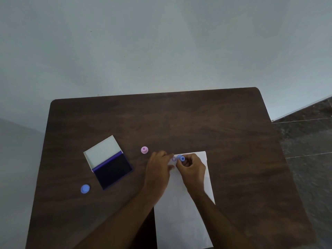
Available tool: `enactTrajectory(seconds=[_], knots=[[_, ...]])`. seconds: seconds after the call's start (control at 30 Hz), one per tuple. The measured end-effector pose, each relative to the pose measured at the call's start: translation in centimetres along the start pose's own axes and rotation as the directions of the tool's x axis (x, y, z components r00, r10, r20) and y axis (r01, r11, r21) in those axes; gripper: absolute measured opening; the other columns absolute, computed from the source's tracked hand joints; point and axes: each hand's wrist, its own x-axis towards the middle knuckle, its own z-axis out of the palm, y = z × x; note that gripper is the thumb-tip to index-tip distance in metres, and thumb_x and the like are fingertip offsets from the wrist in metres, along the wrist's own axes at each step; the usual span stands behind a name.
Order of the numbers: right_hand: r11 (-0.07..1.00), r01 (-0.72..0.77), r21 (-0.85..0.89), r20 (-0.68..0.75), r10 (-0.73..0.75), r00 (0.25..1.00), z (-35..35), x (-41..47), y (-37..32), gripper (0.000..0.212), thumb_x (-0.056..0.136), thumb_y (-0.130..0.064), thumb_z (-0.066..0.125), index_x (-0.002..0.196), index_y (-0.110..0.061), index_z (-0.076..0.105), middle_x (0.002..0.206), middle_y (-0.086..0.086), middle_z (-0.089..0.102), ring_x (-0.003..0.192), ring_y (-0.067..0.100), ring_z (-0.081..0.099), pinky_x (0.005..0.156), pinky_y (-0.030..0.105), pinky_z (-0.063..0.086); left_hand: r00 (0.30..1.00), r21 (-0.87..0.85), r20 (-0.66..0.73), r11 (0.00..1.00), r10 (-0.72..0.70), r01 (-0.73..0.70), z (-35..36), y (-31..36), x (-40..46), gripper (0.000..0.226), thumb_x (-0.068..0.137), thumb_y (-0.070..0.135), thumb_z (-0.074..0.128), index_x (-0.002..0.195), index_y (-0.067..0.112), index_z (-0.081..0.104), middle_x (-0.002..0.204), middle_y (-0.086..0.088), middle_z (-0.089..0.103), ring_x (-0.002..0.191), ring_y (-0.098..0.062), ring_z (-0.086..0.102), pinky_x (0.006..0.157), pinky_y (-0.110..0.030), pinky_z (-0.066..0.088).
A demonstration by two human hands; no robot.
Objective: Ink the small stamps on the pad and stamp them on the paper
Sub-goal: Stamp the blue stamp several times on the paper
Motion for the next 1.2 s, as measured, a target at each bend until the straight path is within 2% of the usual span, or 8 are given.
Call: enactTrajectory(seconds=[0.3,0.6,0.77,1.2], knots=[[0.999,-0.031,-0.024,0.016,0.031,0.999,0.1,0.0,0.0,0.023,0.077,-0.031,0.077,0.088,-0.017,0.063,0.083,-0.005,0.064,0.067,0.009,0.055,0.060,0.007,0.039,1.000,0.004,0.007,1.000,-0.013,0.013,0.2,-0.1,0.0,0.039,0.079,0.026,0.076,0.116,0.020,0.067,0.109,-0.001,0.066,0.097,-0.015,0.056,0.080,-0.017,0.035],[0.999,-0.045,-0.023,0.021,0.045,0.999,0.2,0.1,-0.2,0.022,0.077,-0.031,0.078,0.087,-0.021,0.061,0.082,-0.007,0.064,0.066,0.007,0.056,0.059,0.006,0.039,1.000,0.014,0.003,1.000,-0.012,0.012,0.4,-0.3,0.0,0.038,0.079,0.027,0.077,0.116,0.021,0.067,0.107,0.001,0.066,0.095,-0.013,0.055,0.077,-0.018,0.034],[0.998,-0.056,-0.037,0.036,0.057,0.998,0.4,0.3,-0.3,0.023,0.078,-0.031,0.077,0.089,-0.018,0.064,0.084,-0.004,0.066,0.068,0.009,0.058,0.060,0.007,0.040,1.000,0.023,0.013,1.000,-0.003,0.003,0.4,-0.3,0.3,0.037,0.079,0.026,0.076,0.115,0.020,0.067,0.108,-0.001,0.067,0.095,-0.015,0.057,0.079,-0.017,0.031],[0.994,-0.091,-0.065,0.043,0.094,0.995,0.8,0.5,-1.0,0.023,0.078,-0.032,0.077,0.087,-0.017,0.062,0.083,-0.002,0.064,0.068,0.010,0.056,0.065,0.018,0.044,0.998,0.013,0.003,0.998,0.064,-0.064,0.4,-0.9,0.1,0.037,0.073,0.024,0.082,0.108,0.019,0.071,0.100,-0.002,0.069,0.088,-0.017,0.059,0.076,-0.021,0.041]])
